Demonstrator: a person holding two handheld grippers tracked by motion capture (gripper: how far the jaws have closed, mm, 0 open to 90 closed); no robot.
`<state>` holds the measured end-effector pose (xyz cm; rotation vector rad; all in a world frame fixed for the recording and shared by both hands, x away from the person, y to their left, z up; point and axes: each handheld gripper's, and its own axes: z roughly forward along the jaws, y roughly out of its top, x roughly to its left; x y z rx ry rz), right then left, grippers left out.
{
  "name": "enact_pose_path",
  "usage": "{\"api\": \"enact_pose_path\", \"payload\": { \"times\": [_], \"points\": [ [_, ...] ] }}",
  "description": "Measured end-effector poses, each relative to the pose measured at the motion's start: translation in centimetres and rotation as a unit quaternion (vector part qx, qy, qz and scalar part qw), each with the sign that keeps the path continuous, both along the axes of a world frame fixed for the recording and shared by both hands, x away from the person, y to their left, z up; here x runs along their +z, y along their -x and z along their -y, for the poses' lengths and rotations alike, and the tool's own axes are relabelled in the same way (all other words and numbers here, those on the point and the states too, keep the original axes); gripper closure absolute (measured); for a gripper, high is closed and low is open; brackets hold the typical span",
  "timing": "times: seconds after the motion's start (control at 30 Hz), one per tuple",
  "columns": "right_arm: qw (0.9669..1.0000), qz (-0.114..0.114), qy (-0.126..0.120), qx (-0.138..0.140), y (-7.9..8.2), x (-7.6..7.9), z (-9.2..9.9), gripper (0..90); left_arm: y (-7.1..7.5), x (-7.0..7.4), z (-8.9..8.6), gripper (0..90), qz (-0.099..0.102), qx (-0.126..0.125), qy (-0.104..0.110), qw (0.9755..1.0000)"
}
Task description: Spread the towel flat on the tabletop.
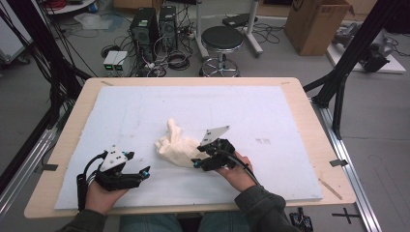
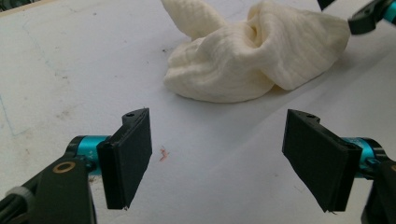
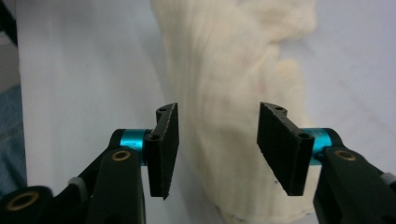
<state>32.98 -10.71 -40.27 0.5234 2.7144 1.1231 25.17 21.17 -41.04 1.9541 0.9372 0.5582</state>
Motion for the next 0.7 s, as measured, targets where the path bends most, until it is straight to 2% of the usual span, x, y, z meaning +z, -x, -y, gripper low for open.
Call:
{"api": "enact_pose_path", "payload": {
  "times": [0.1, 0.2, 0.27, 0.33, 0.43, 0.5, 0.6, 0.63, 0.67, 0.7],
  "points": [
    [0.9997, 0.002, 0.025, 0.006, 0.0, -1.2, -0.7, 53.8, 0.0, 0.0, 0.1, 24.7, -0.001, -0.001, -0.001, 1.0],
    [0.9992, 0.004, 0.04, 0.003, -0.3, -1.9, -1.3, 66.4, 0.0, -0.1, 0.1, 24.9, -0.001, -0.002, -0.002, 1.0],
    [0.9991, -0.007, 0.043, 0.001, -0.6, -2.1, -1.4, 77.2, -0.1, -0.1, 0.1, 25.2, -0.002, -0.003, 0.0, 1.0],
    [0.9993, -0.014, 0.036, -0.001, -0.8, -2.0, -1.3, 83.8, -0.1, -0.1, 0.1, 26.2, -0.002, -0.004, 0.0, 1.0],
    [0.9995, -0.026, 0.016, -0.01, -1.0, -1.4, -0.7, 85.8, -0.1, -0.1, 0.4, 27.5, -0.002, -0.008, 0.002, 1.0],
    [0.9995, -0.021, 0.016, -0.017, -1.1, -0.9, -0.3, 86.0, -0.2, -0.1, 0.6, 28.4, -0.002, -0.014, 0.001, 0.9999],
    [0.9994, -0.017, -0.003, -0.029, -1.3, 0.0, 0.5, 86.1, -0.2, -0.1, 0.8, 31.0, -0.002, -0.018, 0.003, 0.9998],
    [0.9992, -0.015, -0.006, -0.036, -1.4, 0.3, 0.8, 86.1, -0.3, 0.0, 1.0, 33.8, -0.006, -0.031, 0.008, 0.9995],
    [0.999, -0.012, -0.01, -0.042, -1.5, 0.5, 1.1, 86.1, -0.3, 0.0, 1.0, 38.4, -0.006, -0.031, 0.008, 0.9995],
    [0.9985, -0.012, -0.014, -0.052, -1.6, 0.8, 1.5, 86.1, -0.5, 0.1, 1.4, 41.8, -0.013, -0.044, 0.018, 0.9988]
  ]
}}
